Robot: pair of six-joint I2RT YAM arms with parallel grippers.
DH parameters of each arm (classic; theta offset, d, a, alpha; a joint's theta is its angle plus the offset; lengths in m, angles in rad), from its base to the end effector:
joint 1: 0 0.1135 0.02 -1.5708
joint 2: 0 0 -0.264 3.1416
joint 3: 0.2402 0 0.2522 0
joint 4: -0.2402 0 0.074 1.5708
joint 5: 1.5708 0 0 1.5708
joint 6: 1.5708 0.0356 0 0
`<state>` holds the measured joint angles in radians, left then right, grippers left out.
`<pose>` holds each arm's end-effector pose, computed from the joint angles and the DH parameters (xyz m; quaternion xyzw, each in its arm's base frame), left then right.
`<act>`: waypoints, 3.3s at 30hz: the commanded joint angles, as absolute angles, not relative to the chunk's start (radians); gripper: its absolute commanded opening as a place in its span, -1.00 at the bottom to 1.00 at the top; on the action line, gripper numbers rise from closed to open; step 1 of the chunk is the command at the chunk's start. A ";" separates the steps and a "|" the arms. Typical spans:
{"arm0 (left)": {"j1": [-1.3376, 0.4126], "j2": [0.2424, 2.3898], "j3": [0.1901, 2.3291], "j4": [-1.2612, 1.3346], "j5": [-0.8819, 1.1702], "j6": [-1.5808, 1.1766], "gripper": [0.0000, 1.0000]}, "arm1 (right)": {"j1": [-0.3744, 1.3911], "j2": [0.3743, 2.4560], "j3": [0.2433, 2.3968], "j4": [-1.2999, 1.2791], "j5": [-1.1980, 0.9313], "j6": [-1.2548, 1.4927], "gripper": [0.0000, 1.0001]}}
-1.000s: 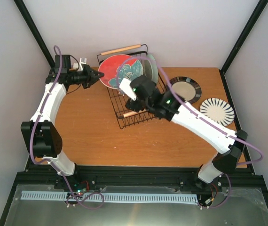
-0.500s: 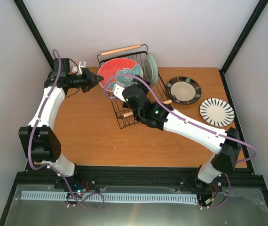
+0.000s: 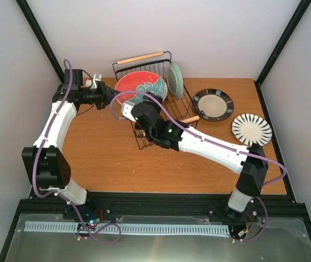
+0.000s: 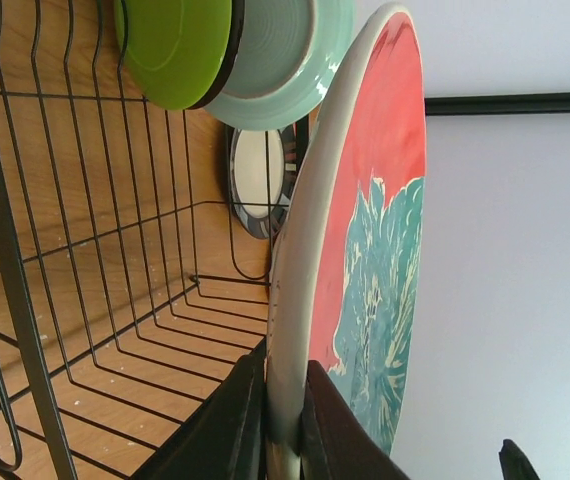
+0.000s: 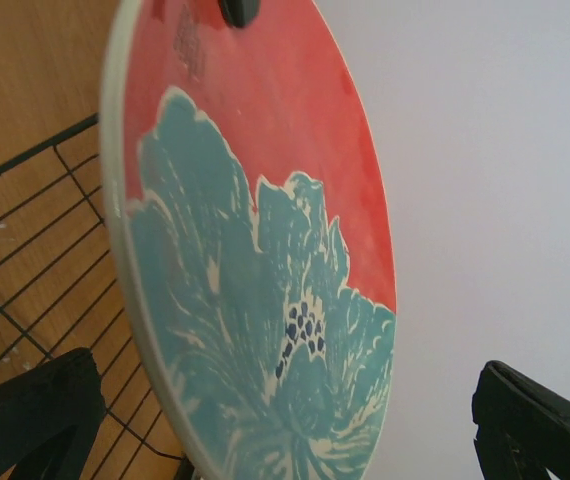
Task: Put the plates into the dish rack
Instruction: Insert the plate into the dish rack.
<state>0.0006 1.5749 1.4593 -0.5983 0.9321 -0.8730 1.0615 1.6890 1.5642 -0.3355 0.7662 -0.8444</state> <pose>0.3433 -0.0284 0.3465 -0.1746 0.8153 -0.5273 0.1637 0.2122 0.3293 0.3604 -0.5283 0.6172 -0.2628 0.5205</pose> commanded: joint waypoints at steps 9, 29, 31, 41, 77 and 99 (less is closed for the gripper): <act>-0.031 1.492 1.496 -0.556 1.041 -0.869 -0.99 | 1.096 1.724 1.606 -0.347 0.771 -0.809 0.64; -0.039 1.473 1.529 -0.638 1.034 -0.839 -0.99 | 1.078 1.766 1.622 -0.414 0.754 -0.761 -0.94; -0.039 1.480 1.543 -0.645 1.038 -0.836 -0.99 | 1.078 1.766 1.627 -0.442 0.734 -0.746 -0.94; -0.039 1.481 1.560 -0.625 1.036 -0.840 -0.83 | 1.076 1.759 1.706 -0.570 0.642 -0.653 -0.94; 0.078 1.287 1.473 -0.546 0.666 -0.771 0.99 | 0.655 2.060 2.365 -0.595 -0.087 -0.009 -0.95; 0.086 1.303 1.394 -0.511 0.707 -0.664 0.99 | 0.547 2.254 2.454 -0.450 -0.312 0.122 -0.94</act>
